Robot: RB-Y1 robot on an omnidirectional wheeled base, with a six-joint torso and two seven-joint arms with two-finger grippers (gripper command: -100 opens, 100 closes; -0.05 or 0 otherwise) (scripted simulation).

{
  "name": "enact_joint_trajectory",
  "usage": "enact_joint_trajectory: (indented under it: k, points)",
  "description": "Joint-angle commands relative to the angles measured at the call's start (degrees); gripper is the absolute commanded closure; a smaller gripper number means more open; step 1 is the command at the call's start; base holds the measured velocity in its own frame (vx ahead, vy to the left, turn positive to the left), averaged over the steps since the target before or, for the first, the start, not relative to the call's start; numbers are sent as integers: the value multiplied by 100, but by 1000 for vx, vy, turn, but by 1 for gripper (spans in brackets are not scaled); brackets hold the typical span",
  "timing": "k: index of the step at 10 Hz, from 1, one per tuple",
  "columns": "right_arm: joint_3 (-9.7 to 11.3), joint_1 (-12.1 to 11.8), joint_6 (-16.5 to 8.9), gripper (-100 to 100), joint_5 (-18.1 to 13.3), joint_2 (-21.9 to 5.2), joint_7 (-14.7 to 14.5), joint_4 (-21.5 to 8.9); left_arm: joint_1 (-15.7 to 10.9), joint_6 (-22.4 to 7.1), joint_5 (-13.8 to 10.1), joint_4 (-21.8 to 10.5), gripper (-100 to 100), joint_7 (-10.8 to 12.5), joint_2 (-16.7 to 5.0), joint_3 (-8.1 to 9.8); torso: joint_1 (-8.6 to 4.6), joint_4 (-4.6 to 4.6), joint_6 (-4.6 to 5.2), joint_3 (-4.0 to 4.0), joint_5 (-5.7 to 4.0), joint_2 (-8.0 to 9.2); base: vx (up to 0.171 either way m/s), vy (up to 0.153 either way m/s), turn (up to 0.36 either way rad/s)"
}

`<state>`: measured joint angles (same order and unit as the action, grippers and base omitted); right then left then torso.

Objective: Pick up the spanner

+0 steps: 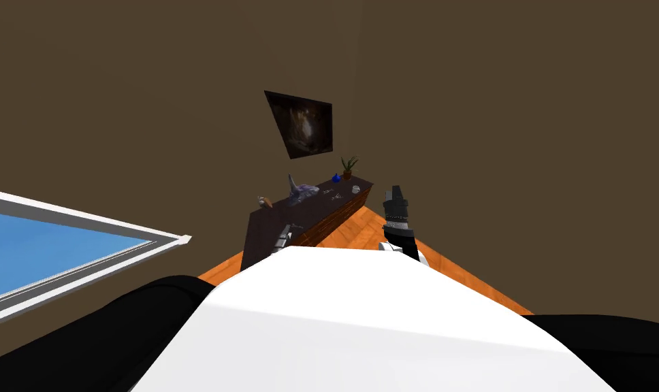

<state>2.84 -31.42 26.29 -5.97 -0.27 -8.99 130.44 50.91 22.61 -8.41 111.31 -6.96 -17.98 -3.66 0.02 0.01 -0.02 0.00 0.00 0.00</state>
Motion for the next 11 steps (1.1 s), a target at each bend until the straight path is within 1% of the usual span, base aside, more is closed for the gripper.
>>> enact_joint_trajectory:
  k: [1, 2, 4, 5, 6, 7, 8, 9, 10, 11]
  points:
    - [0, 0, 0, 0, 0, 0, 0, 0, 128, -69, -168, -286, -100, 80, -180, -17, 0, 0, 0, 0, 0, 0, 8, -17, -226]
    - [0, 1, 0, 0, 0, 0, 0, 0, 128, -69, -168, -333, -100, 80, -180, -17, -1, 0, 2, -1, -1, -1, 8, -8, -129]
    - [0, 1, 0, 0, 0, 0, 0, 0, 401, -218, -425, -819, -100, 157, -398, -130, 2, -1, 2, -3, 0, -4, 21, -15, -327]
    - [0, 0, 0, 0, 0, 0, 0, 0, 401, -218, -425, -819, -100, 157, -398, -130, 0, -1, 2, -4, 0, -6, 23, -6, -129]
    - [0, -1, 0, 0, 0, 0, 0, 0, 524, -307, -562, -1072, -100, 202, -508, -188, 2, -1, -1, -5, 0, -8, 32, -16, -275]
    - [0, 0, 0, 0, 0, 0, 0, 0, 638, -405, -706, -1264, -100, 251, -619, -245, 1, -2, 3, -6, 0, -12, 51, -10, -485]
    - [0, 0, 0, 0, 0, 0, 0, 0, 638, -405, -706, -1289, -100, 251, -619, -245, 1, -3, 3, -9, -1, -16, 40, 6, -119]
    - [-1, -1, 0, 0, 0, 0, 0, 0, 638, -405, -706, -1329, -100, 251, -619, -245, 5, -3, -3, -9, 0, -15, 17, 0, 62]
    - [-1, -1, 0, 0, 0, 0, 0, 0, 742, -512, -854, -1576, -100, 305, -731, -301, 3, -2, -3, -5, 0, -9, 31, -10, -260]
    - [0, 0, 0, 0, 0, 0, 0, 0, 834, -627, -1005, -1758, -100, 362, -842, -357, 2, -2, 2, -6, 0, -11, 63, -8, -380]
